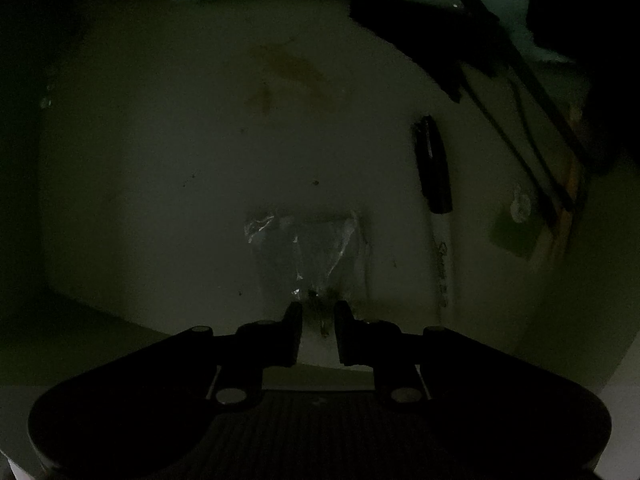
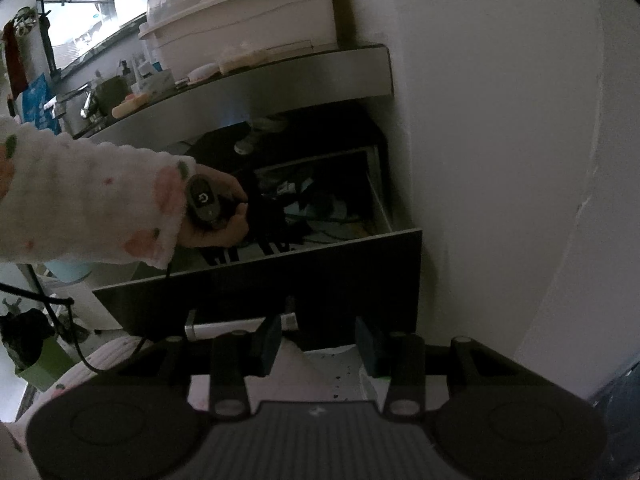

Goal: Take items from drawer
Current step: 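Close the left tool's fingers on the clear plastic bag, then lift the bag out of the drawer with the left tool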

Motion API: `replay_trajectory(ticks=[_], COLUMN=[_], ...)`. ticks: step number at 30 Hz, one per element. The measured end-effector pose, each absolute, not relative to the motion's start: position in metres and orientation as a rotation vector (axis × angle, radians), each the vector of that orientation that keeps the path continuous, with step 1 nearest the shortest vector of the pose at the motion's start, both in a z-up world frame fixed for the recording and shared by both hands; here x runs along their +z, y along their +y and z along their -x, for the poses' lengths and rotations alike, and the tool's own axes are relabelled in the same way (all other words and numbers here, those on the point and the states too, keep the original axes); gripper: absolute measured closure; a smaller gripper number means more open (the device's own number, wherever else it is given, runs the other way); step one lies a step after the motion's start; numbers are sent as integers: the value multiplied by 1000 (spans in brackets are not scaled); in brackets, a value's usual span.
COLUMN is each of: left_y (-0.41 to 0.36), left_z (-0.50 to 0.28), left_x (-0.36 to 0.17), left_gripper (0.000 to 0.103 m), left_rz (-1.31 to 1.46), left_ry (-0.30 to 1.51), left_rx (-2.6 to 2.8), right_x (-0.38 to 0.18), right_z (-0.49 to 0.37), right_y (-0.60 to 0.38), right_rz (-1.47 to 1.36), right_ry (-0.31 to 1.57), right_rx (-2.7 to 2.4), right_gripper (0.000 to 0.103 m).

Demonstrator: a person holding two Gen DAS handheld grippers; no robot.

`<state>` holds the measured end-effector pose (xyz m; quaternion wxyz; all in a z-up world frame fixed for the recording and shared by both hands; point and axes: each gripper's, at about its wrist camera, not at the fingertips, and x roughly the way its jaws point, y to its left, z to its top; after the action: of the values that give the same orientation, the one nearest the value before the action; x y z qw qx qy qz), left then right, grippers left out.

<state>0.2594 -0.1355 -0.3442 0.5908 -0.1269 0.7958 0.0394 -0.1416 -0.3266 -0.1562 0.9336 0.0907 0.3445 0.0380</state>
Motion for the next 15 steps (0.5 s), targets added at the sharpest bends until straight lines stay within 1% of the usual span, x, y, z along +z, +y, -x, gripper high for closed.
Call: replay_trajectory(ticks=[3,5,8,15], left_y=[-132,-129,-120,-92], left_z=[-257,-257,-258,-261], left_x=[-341,-337,-326,-289], left_gripper=[89,94,95,95], left_rz=[307,282,243,315], left_ry=[1839,1821,1801,1774], left_rx=[77,66,61,19], right_x=[-156,-156,-157,-155], right_z=[143,143,143,140], right_y=[-326,-326,-325,-319], right_rz=[-186,-190,-189,-175], right_ry=[702,701,702,698], right_rx=[76,75,79,103], right_gripper=[63,63,63,63])
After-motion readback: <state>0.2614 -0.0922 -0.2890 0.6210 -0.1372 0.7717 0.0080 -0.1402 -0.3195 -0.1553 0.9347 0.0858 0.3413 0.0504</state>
